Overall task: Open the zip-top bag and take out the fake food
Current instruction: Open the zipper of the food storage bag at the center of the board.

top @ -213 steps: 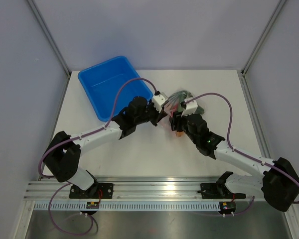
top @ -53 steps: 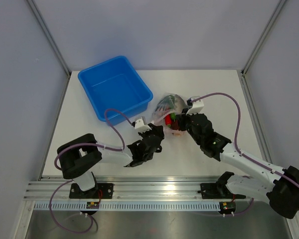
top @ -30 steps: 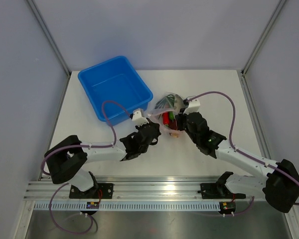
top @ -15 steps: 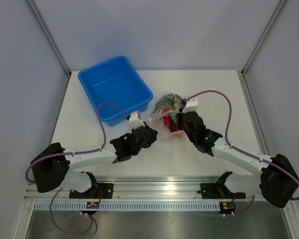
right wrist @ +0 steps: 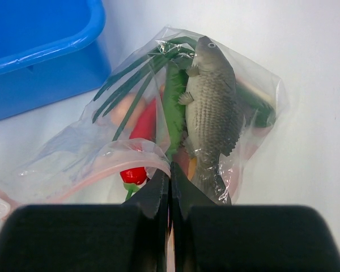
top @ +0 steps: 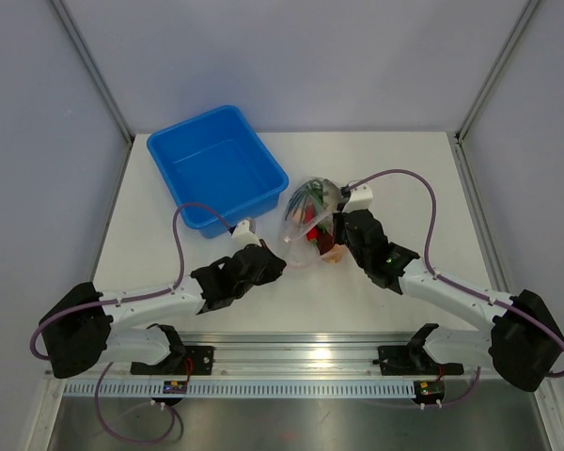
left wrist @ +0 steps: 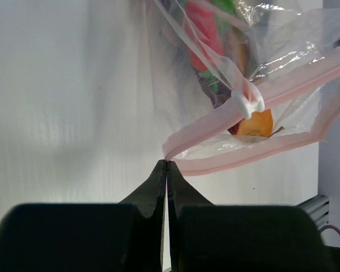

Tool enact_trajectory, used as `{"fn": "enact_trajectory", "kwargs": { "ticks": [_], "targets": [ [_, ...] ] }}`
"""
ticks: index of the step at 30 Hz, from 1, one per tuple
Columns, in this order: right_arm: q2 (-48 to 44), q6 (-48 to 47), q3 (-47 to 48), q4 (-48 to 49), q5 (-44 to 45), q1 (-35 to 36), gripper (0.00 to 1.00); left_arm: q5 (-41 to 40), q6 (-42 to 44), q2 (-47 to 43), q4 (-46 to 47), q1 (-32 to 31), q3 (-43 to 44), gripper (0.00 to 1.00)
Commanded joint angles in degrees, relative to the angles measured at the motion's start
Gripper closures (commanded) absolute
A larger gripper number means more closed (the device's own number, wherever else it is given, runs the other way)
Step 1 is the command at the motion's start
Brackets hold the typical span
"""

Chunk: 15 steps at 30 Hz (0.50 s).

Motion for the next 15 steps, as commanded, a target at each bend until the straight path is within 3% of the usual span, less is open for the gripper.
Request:
{"fn": "enact_trajectory", "kwargs": {
  "ticks": [1, 8, 15],
  "targets": [
    [-2.7, -1.4, 1.7, 2.0, 2.1, 0.7, 0.98, 2.5, 2.6, 0.5, -0.6, 1.2, -0.3, 1.00],
    [-6.2, -4.8, 0.3, 4.0, 3.4, 5.7, 0.99, 2.3, 4.4, 5.7, 1.3, 3.1, 1.8, 1.00],
    [-3.9, -10.4, 1.6, 5.9, 11.1, 13.5, 0.96, 5.4, 7.7, 6.9, 0.1, 7.8, 5.0, 1.00]
  ]
}}
